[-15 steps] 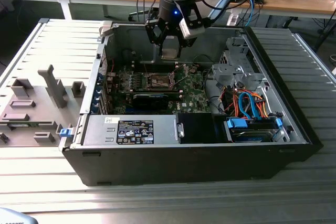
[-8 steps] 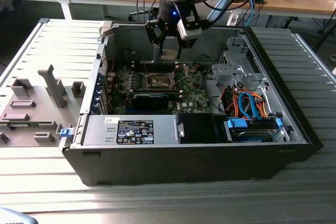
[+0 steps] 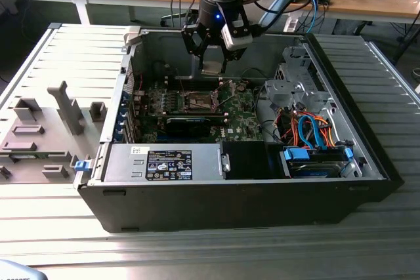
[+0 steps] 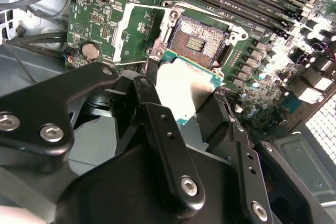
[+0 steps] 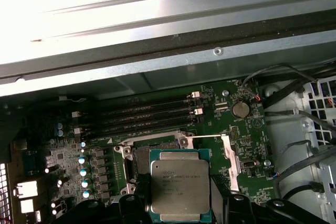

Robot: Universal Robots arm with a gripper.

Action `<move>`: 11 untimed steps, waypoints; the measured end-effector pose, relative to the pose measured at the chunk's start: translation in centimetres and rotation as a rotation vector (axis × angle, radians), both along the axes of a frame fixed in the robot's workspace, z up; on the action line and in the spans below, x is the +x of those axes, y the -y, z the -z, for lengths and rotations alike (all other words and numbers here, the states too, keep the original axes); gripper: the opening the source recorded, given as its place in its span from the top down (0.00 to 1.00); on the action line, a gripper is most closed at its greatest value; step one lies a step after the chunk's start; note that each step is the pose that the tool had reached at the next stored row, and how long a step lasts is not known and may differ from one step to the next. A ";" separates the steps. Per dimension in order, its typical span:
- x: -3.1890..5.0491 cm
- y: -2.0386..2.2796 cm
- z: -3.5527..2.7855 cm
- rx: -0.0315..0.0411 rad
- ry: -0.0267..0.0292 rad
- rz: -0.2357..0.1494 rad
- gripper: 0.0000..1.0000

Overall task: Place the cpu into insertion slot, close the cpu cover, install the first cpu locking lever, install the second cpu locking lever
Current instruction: 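Place the cpu into insertion slot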

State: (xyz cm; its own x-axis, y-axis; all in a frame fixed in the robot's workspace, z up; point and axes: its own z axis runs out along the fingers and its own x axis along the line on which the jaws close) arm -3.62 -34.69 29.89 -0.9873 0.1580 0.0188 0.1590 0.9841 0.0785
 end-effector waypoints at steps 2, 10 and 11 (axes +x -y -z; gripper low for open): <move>0.00 0.00 0.00 -0.0002 0.0001 0.002 0.45; 0.00 0.01 0.00 -0.0186 0.0000 0.002 0.45; 0.00 0.01 -0.01 -0.0200 -0.0001 0.002 0.45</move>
State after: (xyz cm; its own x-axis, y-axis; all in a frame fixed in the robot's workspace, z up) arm -3.62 -34.70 29.90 -0.9869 0.1608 0.0156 0.1614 0.9851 0.0588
